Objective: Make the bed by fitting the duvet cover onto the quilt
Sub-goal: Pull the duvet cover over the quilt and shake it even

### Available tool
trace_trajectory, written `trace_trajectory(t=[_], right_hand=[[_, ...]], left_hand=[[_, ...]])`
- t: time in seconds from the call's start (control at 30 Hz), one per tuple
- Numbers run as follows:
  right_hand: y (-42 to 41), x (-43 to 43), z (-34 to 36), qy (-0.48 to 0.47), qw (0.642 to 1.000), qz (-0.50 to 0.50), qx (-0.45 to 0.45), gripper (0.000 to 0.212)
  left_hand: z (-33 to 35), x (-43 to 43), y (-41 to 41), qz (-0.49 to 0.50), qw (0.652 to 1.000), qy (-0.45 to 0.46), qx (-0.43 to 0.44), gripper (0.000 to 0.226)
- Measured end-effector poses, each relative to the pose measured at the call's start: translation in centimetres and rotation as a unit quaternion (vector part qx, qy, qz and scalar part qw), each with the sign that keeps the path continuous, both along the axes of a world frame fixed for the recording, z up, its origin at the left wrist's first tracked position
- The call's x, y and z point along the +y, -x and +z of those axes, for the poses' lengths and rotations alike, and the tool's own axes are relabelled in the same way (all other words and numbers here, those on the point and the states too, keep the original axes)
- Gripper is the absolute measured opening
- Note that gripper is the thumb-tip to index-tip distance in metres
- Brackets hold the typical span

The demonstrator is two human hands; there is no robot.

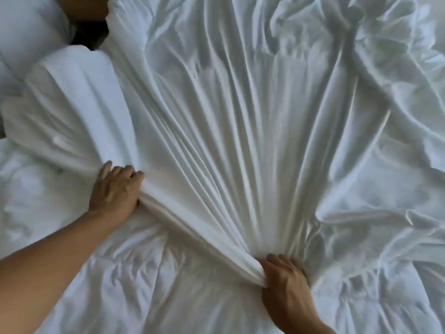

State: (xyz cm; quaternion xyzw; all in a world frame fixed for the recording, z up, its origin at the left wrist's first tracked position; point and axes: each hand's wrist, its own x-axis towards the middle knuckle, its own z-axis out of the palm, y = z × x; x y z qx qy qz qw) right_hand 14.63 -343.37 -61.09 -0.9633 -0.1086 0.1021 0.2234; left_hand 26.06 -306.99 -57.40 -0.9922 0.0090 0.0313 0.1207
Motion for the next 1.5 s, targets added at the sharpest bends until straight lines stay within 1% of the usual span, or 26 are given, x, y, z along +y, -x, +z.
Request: trace_trajectory(t=[0.1, 0.17, 0.23, 0.3, 0.4, 0.53, 0.63, 0.67, 0.73, 0.77, 0.8, 0.83, 0.87, 0.9, 0.93, 0.97, 1.0, 1.03, 1.1, 1.17, 1.2, 1.23, 1.3, 1.4, 1.43, 1.5], right_hand=[[-1.1, 1.3, 0.4, 0.070, 0.995, 0.026, 0.063, 0.056], [-2.2, 3.5, 1.2, 0.122, 0.986, 0.033, 0.111, 0.074], [-3.3, 6.6, 1.8, 0.135, 0.987, 0.056, 0.073, 0.097], [-4.3, 11.2, 2.0, 0.133, 0.987, 0.087, 0.025, 0.106], [-6.8, 19.0, 0.8, 0.115, 0.991, 0.069, 0.002, 0.094], [-9.1, 24.9, -2.7, 0.132, 0.990, 0.005, 0.044, 0.070], [-8.7, 25.6, -2.6, 0.157, 0.985, 0.025, 0.060, 0.069], [-8.2, 25.8, -1.6, 0.144, 0.988, 0.023, 0.044, 0.070], [-6.0, 26.0, -0.1, 0.073, 0.997, 0.020, 0.022, 0.074], [-4.7, 26.3, 0.3, 0.071, 0.997, 0.025, -0.009, 0.076], [-3.4, 26.5, 0.2, 0.103, 0.993, 0.020, -0.061, 0.081], [-2.8, 26.8, 0.9, 0.130, 0.990, 0.002, -0.044, 0.083], [-2.5, 27.4, 1.4, 0.151, 0.989, -0.006, -0.013, 0.078], [-2.5, 28.0, 1.8, 0.171, 0.984, 0.021, 0.045, 0.079], [-3.2, 28.4, 2.7, 0.183, 0.976, 0.022, 0.113, 0.083], [-3.5, 28.9, 2.4, 0.182, 0.980, 0.001, 0.076, 0.082], [-3.7, 30.1, 2.1, 0.229, 0.967, -0.024, 0.106, 0.079], [-3.9, 31.4, 2.1, 0.268, 0.946, -0.044, 0.179, 0.075], [-3.7, 32.6, 1.4, 0.279, 0.934, -0.029, 0.222, 0.065], [-3.1, 32.8, 0.4, 0.310, 0.934, -0.042, 0.170, 0.063], [-2.9, 32.7, 0.1, 0.328, 0.925, -0.045, 0.189, 0.063], [-2.9, 32.8, 0.1, 0.342, 0.922, -0.055, 0.172, 0.062], [-2.9, 32.4, -0.4, 0.348, 0.923, -0.061, 0.151, 0.062], [-3.2, 32.6, 0.2, 0.322, 0.927, -0.071, 0.180, 0.060], [-3.3, 32.8, 0.2, 0.325, 0.926, -0.070, 0.182, 0.057], [-3.7, 33.0, 0.3, 0.338, 0.919, -0.066, 0.192, 0.050]], left_hand=[[-0.5, 2.6, 0.4, 0.026, 0.994, -0.004, 0.106, 0.024], [-1.1, 3.4, 2.1, 0.020, 0.993, 0.029, 0.117, 0.020], [-2.1, 3.8, 3.2, 0.035, 0.990, 0.041, 0.127, 0.018], [-3.5, 4.2, 3.3, 0.044, 0.986, 0.001, 0.163, 0.025], [-5.8, 4.7, 1.8, 0.039, 0.980, 0.003, 0.195, 0.031], [-7.3, 6.9, -0.2, 0.011, 0.974, 0.049, 0.222, 0.033], [-6.1, 8.7, -0.5, -0.048, 0.957, 0.117, 0.263, 0.038], [-5.3, 9.6, -0.4, -0.083, 0.954, 0.130, 0.258, 0.044], [-3.6, 12.6, -1.1, -0.166, 0.963, 0.130, 0.166, 0.058], [-2.5, 14.8, -2.2, -0.186, 0.971, 0.117, 0.091, 0.065], [-1.6, 17.3, -3.5, -0.179, 0.978, 0.105, 0.007, 0.070], [-0.7, 20.1, -5.1, -0.151, 0.982, 0.096, -0.054, 0.074], [0.4, 22.9, -6.6, -0.117, 0.986, 0.087, -0.083, 0.078], [1.1, 25.5, -7.8, -0.086, 0.990, 0.077, -0.080, 0.082], [1.5, 27.6, -8.7, -0.063, 0.994, 0.066, -0.062, 0.085], [1.5, 29.1, -9.3, -0.045, 0.997, 0.051, -0.032, 0.087], [1.2, 30.2, -9.5, -0.028, 0.999, 0.044, 0.001, 0.090], [0.7, 31.0, -9.7, -0.012, 0.999, 0.048, 0.023, 0.089], [-0.3, 32.1, -10.2, 0.017, 0.996, 0.076, 0.038, 0.080], [-1.3, 32.9, -10.3, 0.061, 0.984, 0.150, 0.069, 0.072], [-1.8, 33.1, -10.2, 0.089, 0.975, 0.186, 0.085, 0.069], [-2.4, 33.4, -9.9, 0.110, 0.970, 0.194, 0.100, 0.067], [-3.1, 34.5, -9.5, 0.113, 0.979, 0.131, 0.112, 0.068], [-2.2, 37.6, -10.0, 0.139, 0.974, 0.092, 0.151, 0.084], [-1.7, 38.9, -10.3, 0.152, 0.964, 0.113, 0.184, 0.094], [-0.6, 41.1, -10.7, 0.173, 0.922, 0.237, 0.252, 0.116]])
